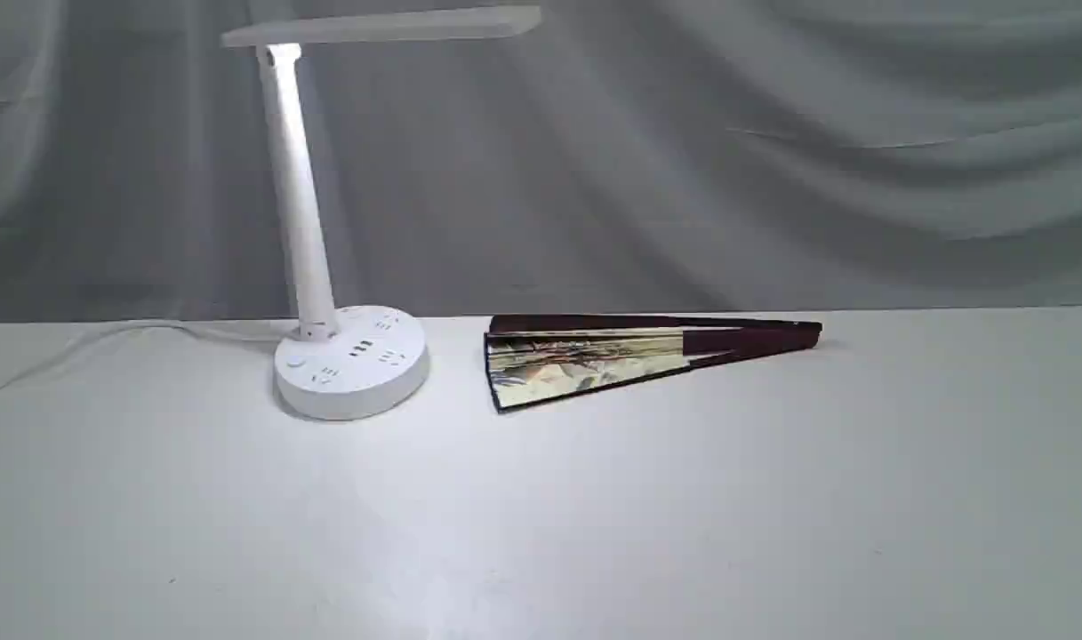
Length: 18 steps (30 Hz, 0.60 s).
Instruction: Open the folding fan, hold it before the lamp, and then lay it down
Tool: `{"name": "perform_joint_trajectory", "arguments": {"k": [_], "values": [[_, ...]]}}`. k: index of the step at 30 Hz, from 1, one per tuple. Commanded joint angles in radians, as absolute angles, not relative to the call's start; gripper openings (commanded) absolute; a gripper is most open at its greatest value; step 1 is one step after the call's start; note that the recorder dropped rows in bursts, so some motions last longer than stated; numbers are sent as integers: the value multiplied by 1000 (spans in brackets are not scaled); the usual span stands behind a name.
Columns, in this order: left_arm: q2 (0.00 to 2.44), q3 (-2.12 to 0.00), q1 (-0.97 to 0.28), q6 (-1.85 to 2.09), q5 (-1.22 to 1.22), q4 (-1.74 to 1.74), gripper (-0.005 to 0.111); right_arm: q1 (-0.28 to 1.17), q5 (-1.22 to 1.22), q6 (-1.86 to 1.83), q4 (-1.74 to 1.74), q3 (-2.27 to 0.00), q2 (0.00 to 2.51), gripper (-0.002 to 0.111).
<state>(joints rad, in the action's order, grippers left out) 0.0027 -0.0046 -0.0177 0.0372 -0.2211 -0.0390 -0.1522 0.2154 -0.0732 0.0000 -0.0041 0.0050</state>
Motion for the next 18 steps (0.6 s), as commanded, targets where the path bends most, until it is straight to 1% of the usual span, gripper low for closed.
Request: {"name": "perform_joint_trajectory", "arguments": {"k": [1,18], "values": [[0,0,-23,36,-212,-41,0,-150,207,-70,0,0,0,0],[0,0,-23,32,-194,-41,0,-150,207,-75,0,0,0,0]]}}
